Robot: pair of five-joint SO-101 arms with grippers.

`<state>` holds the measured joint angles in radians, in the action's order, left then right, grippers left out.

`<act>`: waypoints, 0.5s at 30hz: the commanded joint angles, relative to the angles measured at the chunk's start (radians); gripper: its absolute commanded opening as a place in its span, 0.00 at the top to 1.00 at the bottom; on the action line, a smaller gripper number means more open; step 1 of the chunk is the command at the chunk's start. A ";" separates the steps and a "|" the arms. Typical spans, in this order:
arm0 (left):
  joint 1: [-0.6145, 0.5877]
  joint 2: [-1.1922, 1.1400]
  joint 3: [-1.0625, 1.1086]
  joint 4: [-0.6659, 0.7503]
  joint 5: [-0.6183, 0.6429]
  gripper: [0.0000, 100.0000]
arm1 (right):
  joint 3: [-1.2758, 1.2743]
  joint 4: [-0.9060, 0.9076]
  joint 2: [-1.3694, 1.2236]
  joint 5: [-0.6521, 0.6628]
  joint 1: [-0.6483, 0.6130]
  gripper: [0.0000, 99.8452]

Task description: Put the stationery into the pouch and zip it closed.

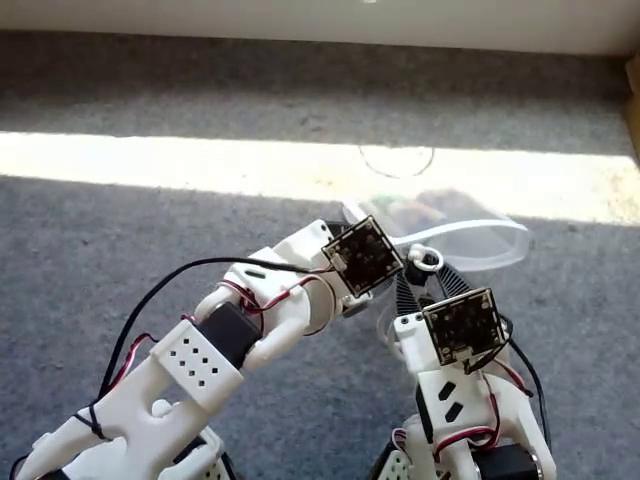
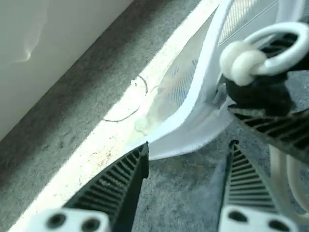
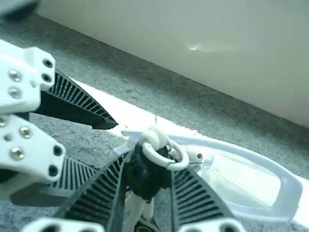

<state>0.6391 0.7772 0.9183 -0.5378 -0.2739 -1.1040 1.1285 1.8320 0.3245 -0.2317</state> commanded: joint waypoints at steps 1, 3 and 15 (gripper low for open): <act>0.013 0.024 0.027 0.104 0.002 0.75 | 0.042 -0.048 0.005 -0.006 0.010 1.00; 0.013 0.024 0.058 0.163 0.003 0.75 | 0.042 -0.048 0.005 -0.006 0.010 1.00; 0.019 0.024 0.097 0.261 0.057 0.75 | 0.045 -0.044 0.005 -0.003 -0.045 1.00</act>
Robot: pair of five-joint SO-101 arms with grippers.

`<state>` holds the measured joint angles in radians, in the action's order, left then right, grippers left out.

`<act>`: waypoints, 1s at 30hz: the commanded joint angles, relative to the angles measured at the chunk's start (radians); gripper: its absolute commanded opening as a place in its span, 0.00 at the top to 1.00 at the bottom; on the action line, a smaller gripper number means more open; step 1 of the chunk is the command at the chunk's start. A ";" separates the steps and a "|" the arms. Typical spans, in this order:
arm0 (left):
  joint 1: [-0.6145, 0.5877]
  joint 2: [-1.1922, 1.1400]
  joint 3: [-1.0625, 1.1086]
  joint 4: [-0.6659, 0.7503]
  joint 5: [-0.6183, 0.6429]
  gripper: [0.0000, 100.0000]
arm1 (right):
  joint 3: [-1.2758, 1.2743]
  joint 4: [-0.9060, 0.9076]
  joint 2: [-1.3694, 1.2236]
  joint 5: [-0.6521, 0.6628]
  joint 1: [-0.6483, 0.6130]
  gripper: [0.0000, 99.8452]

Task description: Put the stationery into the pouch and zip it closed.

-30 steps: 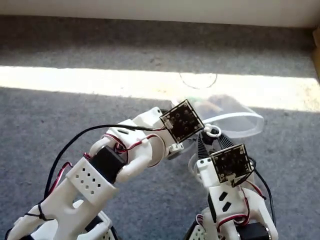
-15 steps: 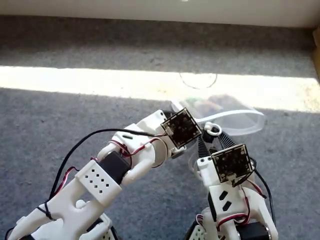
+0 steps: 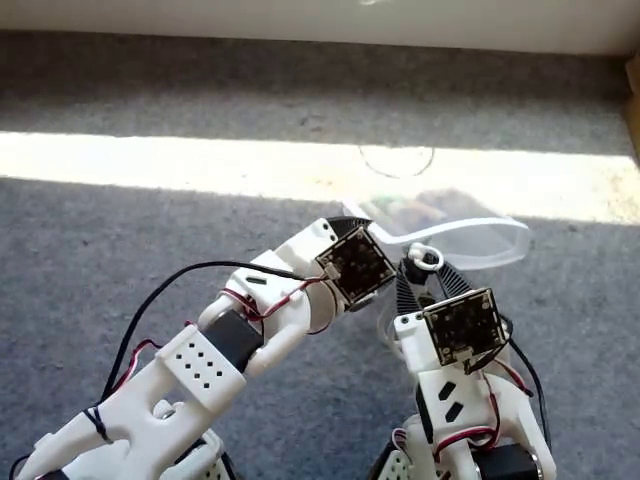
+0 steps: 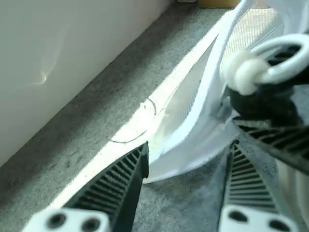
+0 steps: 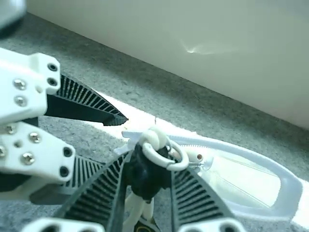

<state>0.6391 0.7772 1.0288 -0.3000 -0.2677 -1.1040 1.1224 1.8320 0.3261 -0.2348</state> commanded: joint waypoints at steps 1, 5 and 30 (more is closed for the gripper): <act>0.019 0.024 -0.015 0.023 0.061 0.75 | 0.045 -0.036 0.005 -0.003 -0.061 1.00; 0.019 0.024 -0.016 0.034 0.068 0.75 | 0.045 -0.036 0.005 -0.003 -0.084 1.00; 0.107 0.024 0.041 0.095 0.063 0.91 | 0.054 -0.042 0.005 -0.008 -0.012 1.00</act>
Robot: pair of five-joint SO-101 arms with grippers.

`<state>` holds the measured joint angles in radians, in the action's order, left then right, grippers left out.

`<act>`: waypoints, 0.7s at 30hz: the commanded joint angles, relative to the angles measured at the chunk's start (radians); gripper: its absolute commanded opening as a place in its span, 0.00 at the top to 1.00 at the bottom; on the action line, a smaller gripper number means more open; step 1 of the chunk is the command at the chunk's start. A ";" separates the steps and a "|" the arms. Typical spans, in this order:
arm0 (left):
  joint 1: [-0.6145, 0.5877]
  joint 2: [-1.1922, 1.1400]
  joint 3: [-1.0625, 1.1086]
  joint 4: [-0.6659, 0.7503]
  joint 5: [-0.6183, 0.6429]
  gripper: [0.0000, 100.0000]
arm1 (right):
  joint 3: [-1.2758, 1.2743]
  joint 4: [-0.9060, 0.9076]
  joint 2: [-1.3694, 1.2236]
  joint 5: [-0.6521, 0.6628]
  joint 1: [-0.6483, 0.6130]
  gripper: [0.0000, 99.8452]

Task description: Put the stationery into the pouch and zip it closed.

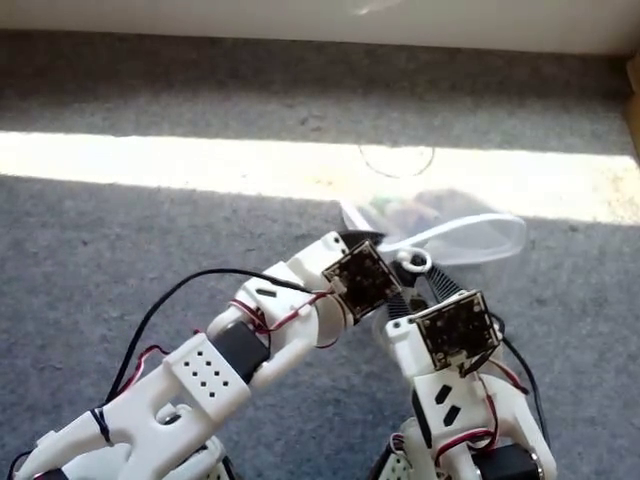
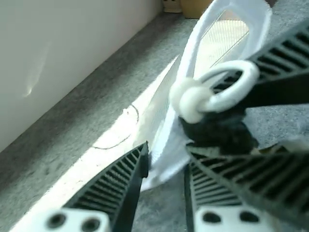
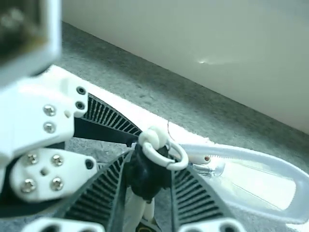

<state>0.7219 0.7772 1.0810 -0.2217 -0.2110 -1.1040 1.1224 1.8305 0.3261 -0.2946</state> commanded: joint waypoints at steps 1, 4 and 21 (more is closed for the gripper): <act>0.024 0.024 -0.012 0.017 0.006 0.92 | 0.054 -0.042 0.007 -0.009 0.073 1.00; 0.019 0.024 -0.013 0.017 0.006 0.96 | 0.054 -0.042 0.007 -0.009 0.119 1.00; -0.044 0.024 -0.015 0.012 0.006 0.99 | 0.050 -0.071 0.007 -0.032 0.185 1.00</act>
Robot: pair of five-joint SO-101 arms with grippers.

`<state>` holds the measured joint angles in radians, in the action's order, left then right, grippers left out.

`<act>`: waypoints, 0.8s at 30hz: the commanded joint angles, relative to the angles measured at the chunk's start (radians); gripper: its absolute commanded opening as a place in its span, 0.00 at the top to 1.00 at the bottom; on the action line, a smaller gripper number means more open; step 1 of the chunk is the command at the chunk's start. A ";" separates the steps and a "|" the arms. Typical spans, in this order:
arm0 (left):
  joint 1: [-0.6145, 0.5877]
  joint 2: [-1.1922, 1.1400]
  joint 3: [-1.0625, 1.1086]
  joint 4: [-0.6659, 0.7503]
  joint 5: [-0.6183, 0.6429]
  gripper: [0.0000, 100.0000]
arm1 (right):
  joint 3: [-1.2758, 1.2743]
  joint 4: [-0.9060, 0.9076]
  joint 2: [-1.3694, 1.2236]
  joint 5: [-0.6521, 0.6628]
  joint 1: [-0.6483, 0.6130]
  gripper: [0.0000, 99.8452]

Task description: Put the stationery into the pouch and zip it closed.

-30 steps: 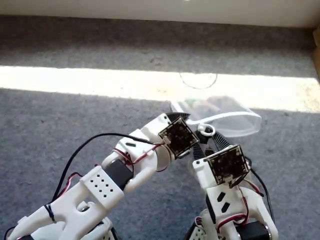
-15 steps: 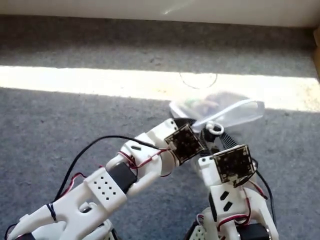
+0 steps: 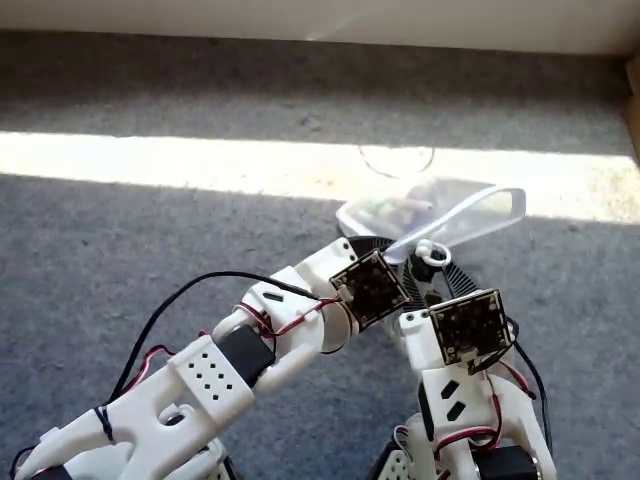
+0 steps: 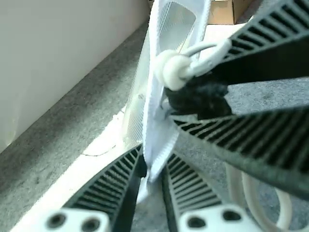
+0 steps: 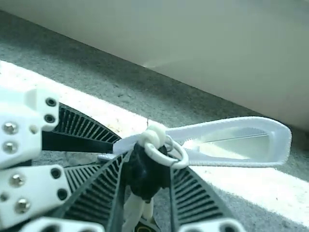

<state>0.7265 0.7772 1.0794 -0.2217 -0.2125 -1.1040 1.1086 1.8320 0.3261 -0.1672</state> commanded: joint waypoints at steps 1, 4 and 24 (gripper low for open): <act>-0.058 0.024 -0.013 0.012 0.008 0.99 | 0.047 -0.074 0.005 -0.055 0.084 1.00; -0.077 0.024 -0.013 0.011 0.008 0.99 | 0.047 -0.120 0.005 -0.100 0.159 1.00; -0.133 0.024 -0.010 0.011 0.008 0.99 | 0.045 -0.137 0.005 -0.163 0.211 1.00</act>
<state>0.6559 0.7772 1.0748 -0.2110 -0.2125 -1.1055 1.0180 1.8213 0.1880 -0.0046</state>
